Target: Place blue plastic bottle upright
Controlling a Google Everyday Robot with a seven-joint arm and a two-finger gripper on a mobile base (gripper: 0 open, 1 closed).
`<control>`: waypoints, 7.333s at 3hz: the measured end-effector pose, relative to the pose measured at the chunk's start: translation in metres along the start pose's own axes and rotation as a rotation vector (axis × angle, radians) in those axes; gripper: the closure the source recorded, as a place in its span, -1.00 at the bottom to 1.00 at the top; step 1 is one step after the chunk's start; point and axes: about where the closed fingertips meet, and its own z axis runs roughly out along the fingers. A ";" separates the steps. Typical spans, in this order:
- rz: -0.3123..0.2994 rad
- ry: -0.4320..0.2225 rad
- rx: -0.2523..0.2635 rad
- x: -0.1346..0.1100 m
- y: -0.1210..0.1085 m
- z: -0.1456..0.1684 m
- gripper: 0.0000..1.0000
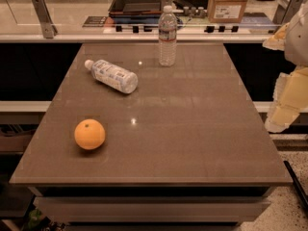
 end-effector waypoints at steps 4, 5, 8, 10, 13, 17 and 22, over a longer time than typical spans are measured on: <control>0.038 -0.106 -0.001 -0.091 -0.003 -0.026 -1.00; 0.096 -0.121 -0.009 -0.123 -0.009 -0.019 -1.00; 0.364 -0.119 0.046 -0.210 -0.044 0.029 -1.00; 0.419 -0.117 0.090 -0.236 -0.044 0.036 -1.00; 0.411 -0.205 0.101 -0.280 -0.107 0.074 -1.00; 0.366 0.001 0.056 -0.354 -0.118 0.187 -1.00; 0.292 0.082 -0.104 -0.339 -0.119 0.241 -1.00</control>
Offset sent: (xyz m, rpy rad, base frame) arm 0.0083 0.0396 0.0284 0.0361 -0.0040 0.0173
